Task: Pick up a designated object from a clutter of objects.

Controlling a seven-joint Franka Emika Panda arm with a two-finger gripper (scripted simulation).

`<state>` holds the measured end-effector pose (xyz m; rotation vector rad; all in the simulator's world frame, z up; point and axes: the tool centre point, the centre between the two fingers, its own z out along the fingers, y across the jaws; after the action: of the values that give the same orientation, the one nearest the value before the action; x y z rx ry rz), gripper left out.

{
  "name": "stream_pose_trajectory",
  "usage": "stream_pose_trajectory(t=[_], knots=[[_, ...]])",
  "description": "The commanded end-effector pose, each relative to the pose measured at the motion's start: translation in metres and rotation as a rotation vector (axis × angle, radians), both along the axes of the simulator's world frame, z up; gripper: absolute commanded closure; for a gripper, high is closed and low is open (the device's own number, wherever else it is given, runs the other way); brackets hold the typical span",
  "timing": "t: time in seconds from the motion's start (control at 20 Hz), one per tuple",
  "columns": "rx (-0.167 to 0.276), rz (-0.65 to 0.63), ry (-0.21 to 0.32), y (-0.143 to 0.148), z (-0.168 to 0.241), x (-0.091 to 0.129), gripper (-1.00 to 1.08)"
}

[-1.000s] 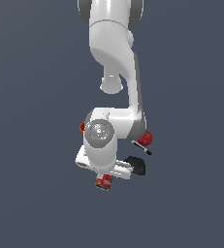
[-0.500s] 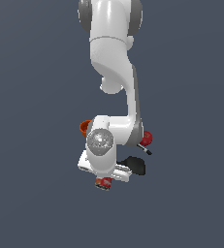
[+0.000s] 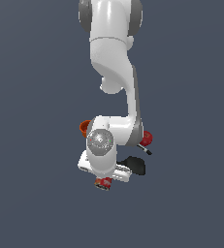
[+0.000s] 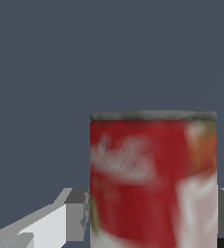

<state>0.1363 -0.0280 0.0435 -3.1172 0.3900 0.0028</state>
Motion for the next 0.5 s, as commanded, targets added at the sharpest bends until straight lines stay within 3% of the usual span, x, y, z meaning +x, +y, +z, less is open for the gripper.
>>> stream_pose_trajectory(t=[0.0, 0.45], knots=[[0.000, -0.001, -0.002, 0.000, 0.000, 0.001, 1.08], [0.000, 0.000, 0.000, -0.007, 0.012, -0.007, 1.08]])
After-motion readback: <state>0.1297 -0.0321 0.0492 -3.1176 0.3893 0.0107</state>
